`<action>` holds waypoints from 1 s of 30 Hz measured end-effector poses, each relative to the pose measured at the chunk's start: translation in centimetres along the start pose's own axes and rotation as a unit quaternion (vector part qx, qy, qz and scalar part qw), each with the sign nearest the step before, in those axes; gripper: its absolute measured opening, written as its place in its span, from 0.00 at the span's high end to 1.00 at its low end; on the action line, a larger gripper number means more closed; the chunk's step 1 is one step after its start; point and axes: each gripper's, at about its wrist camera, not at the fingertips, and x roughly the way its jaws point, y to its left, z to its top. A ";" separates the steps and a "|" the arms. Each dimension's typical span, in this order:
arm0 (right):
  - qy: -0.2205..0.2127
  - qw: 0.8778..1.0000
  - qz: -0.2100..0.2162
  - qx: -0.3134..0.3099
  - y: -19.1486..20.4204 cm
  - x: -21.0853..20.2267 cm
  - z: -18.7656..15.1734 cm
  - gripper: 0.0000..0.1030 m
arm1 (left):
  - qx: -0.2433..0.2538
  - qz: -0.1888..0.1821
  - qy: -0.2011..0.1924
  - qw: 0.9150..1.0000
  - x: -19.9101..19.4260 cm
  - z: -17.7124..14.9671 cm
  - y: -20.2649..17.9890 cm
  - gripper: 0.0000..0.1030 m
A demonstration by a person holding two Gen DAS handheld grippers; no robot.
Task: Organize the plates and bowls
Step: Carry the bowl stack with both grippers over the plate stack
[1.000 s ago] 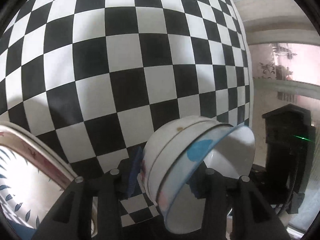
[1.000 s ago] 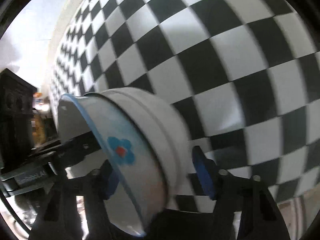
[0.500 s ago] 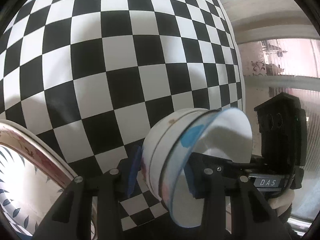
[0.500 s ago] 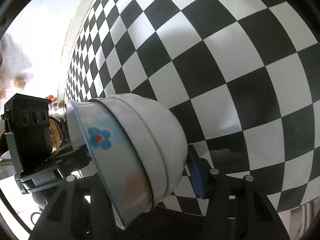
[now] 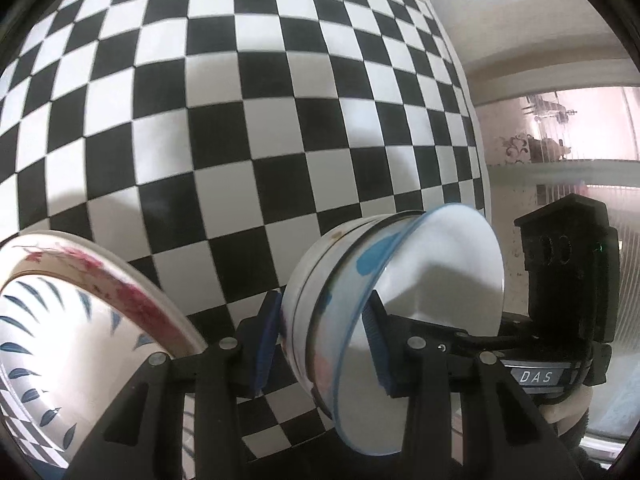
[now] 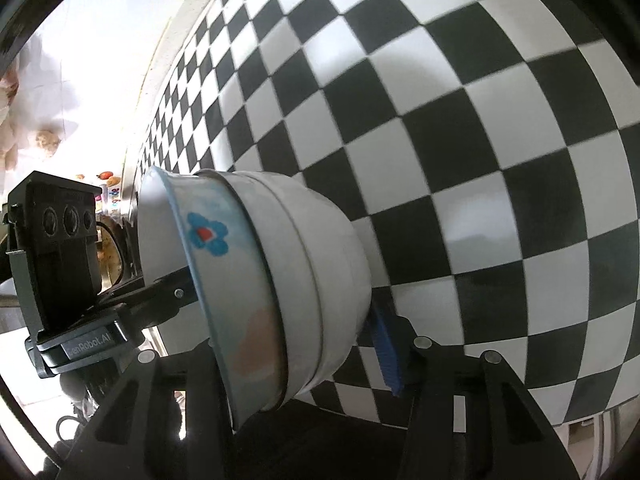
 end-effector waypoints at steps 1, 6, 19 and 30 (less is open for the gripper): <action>-0.002 1.000 -0.001 -0.004 0.5 0.0 0.0 0.51 | -0.002 -0.001 -0.005 1.000 -0.4 -0.1 0.1 0.64; -0.008 1.000 -0.007 -0.027 3.3 -0.3 0.1 0.51 | -0.005 -0.003 -0.025 1.000 -2.7 -0.5 1.0 0.64; 0.001 0.996 -0.007 -0.084 11.7 2.5 -0.7 0.51 | -0.031 0.013 -0.069 0.997 -8.3 -3.4 6.2 0.64; 0.031 0.992 -0.010 -0.119 16.5 7.5 -3.1 0.51 | -0.066 0.021 -0.088 0.994 -10.7 -6.6 11.4 0.64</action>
